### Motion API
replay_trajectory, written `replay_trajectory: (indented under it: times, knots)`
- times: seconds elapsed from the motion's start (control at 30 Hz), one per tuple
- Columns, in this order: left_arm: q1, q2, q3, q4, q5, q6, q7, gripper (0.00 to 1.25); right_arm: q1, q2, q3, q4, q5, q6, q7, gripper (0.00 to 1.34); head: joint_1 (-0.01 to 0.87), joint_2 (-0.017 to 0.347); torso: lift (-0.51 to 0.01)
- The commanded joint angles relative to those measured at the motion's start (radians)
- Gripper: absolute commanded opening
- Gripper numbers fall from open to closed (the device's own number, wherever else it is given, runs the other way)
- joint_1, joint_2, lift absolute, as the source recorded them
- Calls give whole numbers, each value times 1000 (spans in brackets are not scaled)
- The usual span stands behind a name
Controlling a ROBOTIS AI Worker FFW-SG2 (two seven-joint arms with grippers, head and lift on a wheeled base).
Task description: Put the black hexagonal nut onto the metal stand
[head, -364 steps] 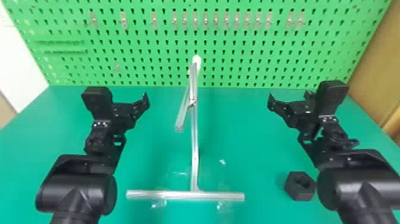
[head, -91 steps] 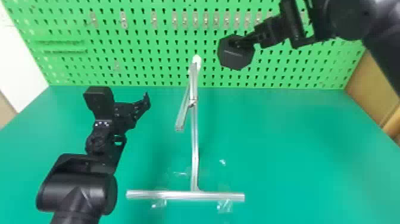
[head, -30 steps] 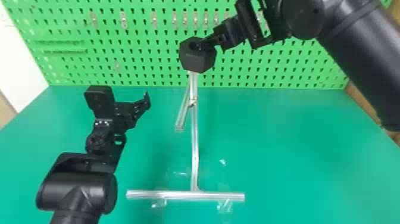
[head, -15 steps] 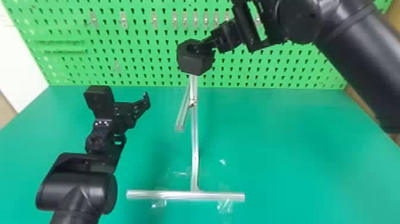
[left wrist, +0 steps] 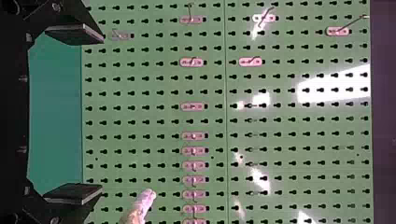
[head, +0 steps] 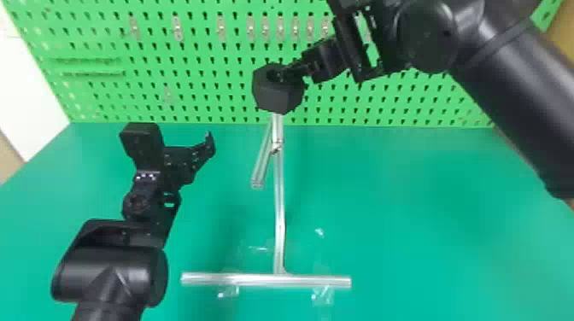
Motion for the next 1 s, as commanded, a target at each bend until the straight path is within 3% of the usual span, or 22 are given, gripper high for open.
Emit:
replay_trajectory:
  times: [0.0, 0.97]
  knots:
    - [0, 0, 0, 0, 0, 0, 0, 1092, 5, -2, 2, 3, -4, -8, 0, 221, 693, 81, -1]
    - [0, 0, 0, 0, 2, 0, 0, 1092, 17, -5, 11, 8, -18, -24, 0, 219, 693, 81, -1]
